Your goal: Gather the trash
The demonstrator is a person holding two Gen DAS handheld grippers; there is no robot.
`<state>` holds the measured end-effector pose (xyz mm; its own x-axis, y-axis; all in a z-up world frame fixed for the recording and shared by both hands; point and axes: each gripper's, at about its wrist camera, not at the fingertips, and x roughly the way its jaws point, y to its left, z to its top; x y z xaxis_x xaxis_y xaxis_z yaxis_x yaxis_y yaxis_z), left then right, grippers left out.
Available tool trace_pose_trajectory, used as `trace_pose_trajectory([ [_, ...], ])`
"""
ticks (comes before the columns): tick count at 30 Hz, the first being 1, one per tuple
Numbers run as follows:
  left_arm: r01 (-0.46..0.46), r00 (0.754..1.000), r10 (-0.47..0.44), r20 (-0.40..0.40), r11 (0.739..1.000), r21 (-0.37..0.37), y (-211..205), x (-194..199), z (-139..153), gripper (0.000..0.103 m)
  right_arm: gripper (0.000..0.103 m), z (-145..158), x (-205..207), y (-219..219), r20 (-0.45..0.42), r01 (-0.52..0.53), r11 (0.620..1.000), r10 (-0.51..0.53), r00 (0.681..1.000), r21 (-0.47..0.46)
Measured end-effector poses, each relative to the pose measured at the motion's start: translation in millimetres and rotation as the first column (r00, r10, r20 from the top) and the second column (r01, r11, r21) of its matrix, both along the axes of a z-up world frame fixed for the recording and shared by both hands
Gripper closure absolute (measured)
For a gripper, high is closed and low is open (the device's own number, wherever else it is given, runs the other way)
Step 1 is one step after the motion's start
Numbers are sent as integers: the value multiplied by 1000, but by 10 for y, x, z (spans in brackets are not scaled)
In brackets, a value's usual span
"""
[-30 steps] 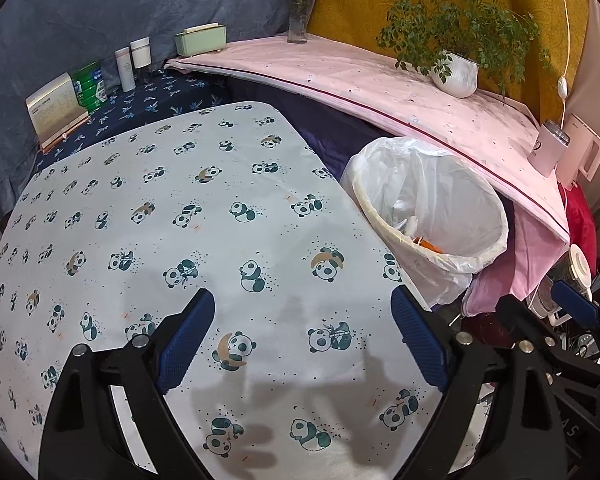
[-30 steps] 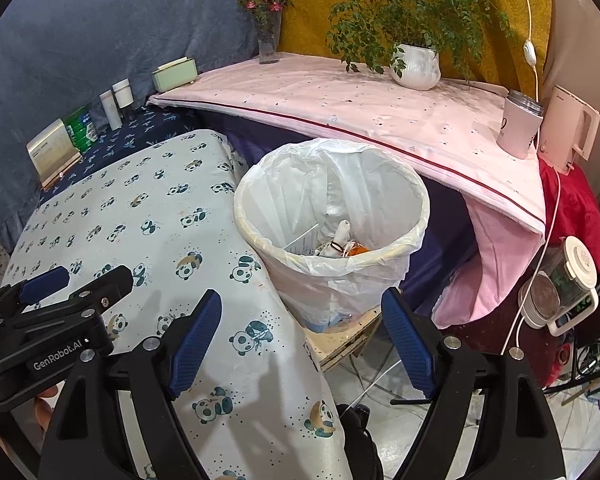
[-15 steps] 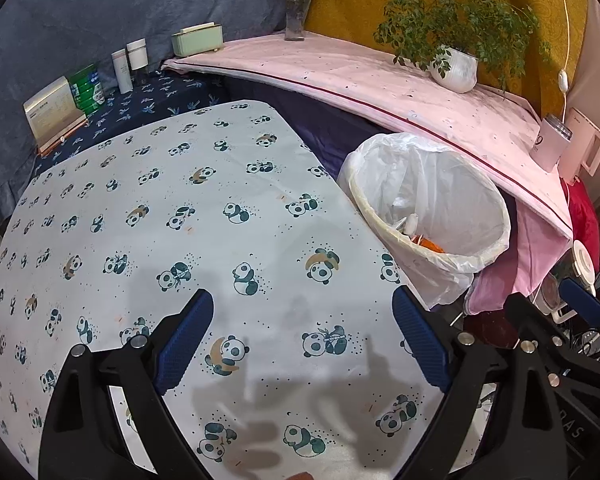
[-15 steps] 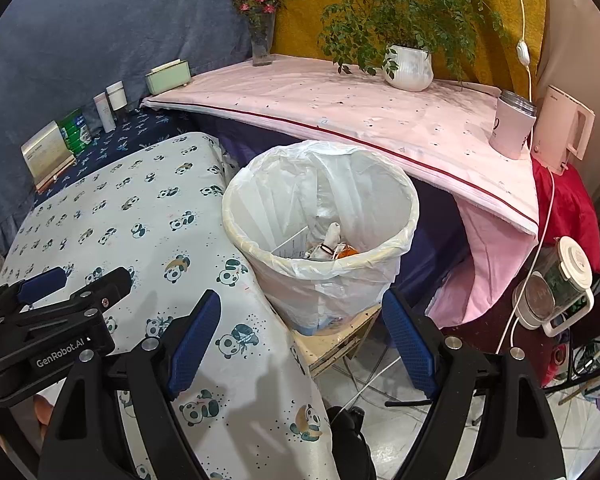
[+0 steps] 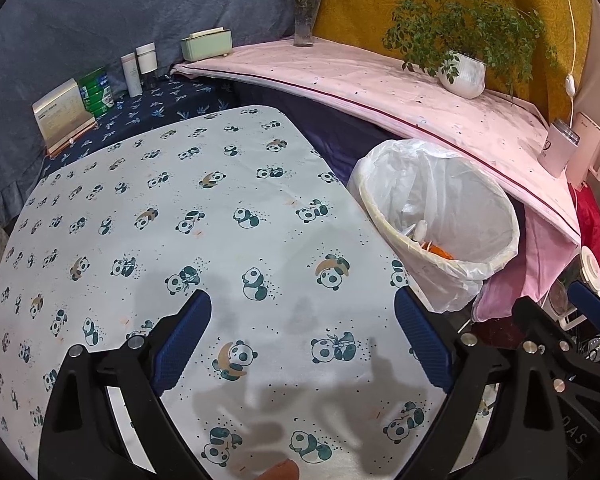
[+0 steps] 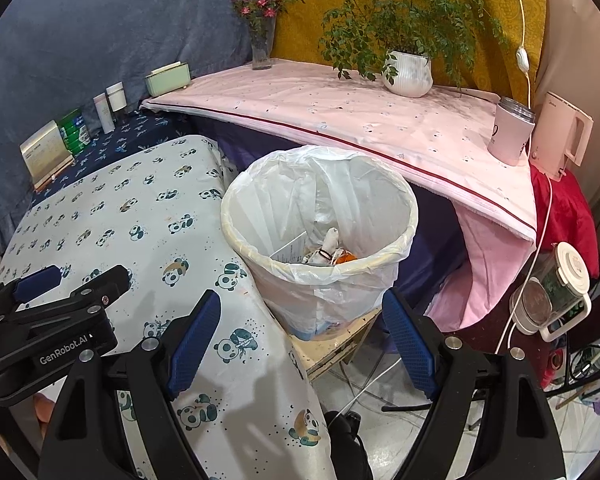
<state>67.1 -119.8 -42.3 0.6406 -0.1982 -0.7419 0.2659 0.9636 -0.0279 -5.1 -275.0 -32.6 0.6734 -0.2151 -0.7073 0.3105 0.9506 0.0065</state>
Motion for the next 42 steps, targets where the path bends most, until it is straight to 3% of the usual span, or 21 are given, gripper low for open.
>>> trace_pose_trajectory([
  [42,2,1000,-2,10,1000,20,-108,-75,-4,14,19,-56,-46,-2,8,23,999,-23,1000,-27],
])
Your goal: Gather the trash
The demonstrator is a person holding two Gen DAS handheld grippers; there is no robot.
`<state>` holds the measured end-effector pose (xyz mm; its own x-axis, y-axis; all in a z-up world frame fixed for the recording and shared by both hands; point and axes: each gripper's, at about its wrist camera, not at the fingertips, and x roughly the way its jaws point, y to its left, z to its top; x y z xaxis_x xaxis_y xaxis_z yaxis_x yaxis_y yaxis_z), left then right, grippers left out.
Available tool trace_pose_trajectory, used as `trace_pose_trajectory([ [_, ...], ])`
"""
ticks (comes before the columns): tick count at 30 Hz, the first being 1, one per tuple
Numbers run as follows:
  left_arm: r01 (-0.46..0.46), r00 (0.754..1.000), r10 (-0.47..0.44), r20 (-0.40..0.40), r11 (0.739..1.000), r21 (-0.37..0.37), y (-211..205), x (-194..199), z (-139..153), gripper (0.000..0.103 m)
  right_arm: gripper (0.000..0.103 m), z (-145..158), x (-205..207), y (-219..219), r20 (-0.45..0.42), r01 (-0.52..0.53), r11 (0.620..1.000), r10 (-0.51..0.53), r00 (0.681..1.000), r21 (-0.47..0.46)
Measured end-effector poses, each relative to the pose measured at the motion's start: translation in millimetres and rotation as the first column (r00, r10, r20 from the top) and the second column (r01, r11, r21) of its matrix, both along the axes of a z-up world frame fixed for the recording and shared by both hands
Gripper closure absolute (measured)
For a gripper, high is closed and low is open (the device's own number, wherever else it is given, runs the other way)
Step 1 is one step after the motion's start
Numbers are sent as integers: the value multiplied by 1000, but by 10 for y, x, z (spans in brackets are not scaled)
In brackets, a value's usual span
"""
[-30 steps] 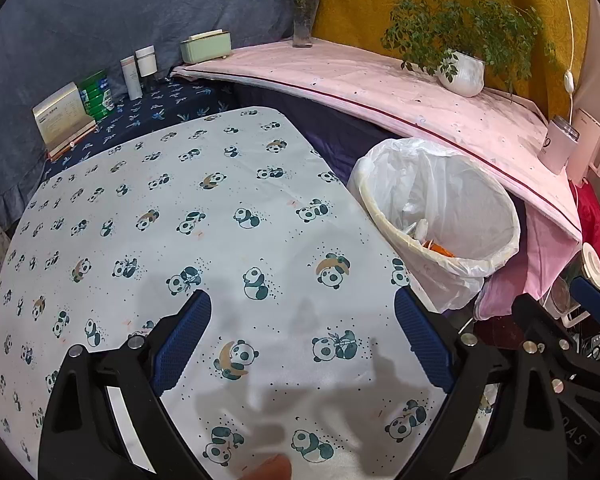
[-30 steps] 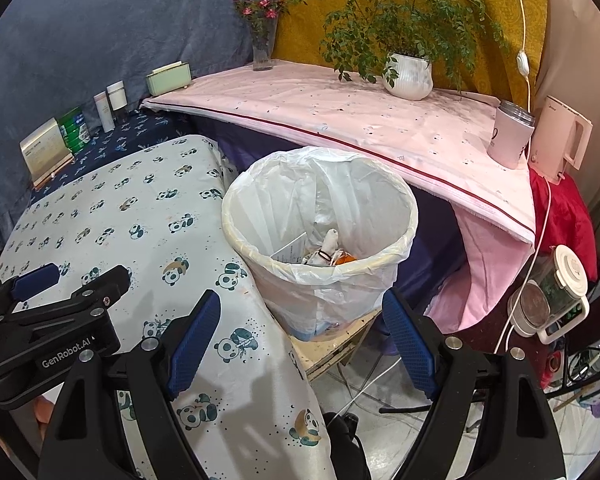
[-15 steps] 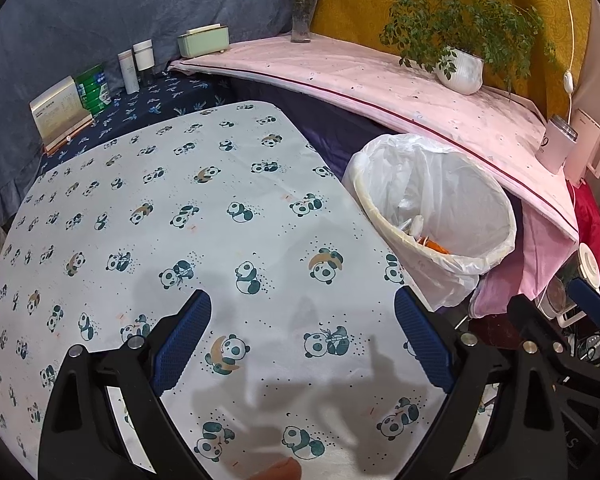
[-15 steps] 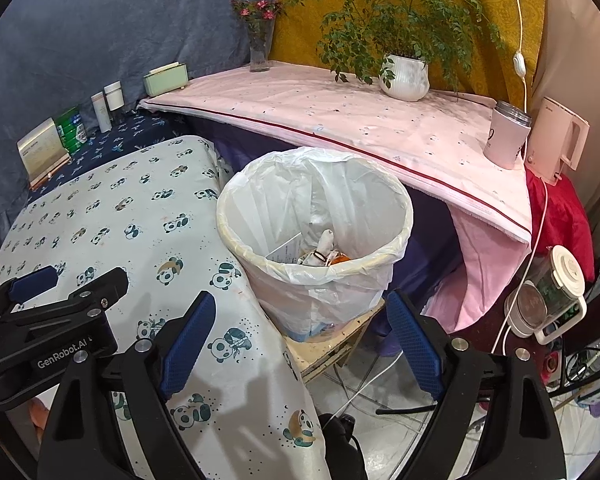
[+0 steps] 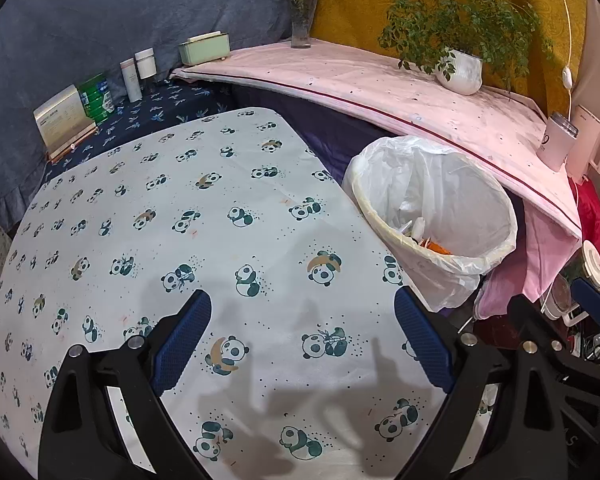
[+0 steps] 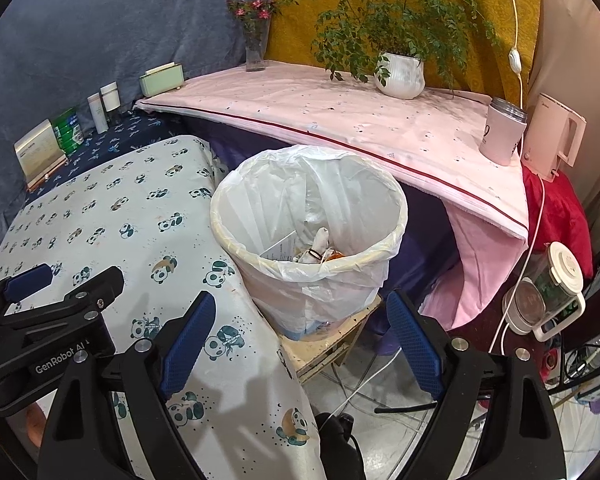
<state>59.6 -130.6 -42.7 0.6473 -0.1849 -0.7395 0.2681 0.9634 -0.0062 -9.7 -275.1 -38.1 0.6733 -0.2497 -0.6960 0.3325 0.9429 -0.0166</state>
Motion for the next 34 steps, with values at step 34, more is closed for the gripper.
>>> trace_pose_trajectory([
  [34,-10,999,11,-31,1000,9,36,33,-79,14,13,-59,5,-42,-16,20,1000,-20,1000,6],
])
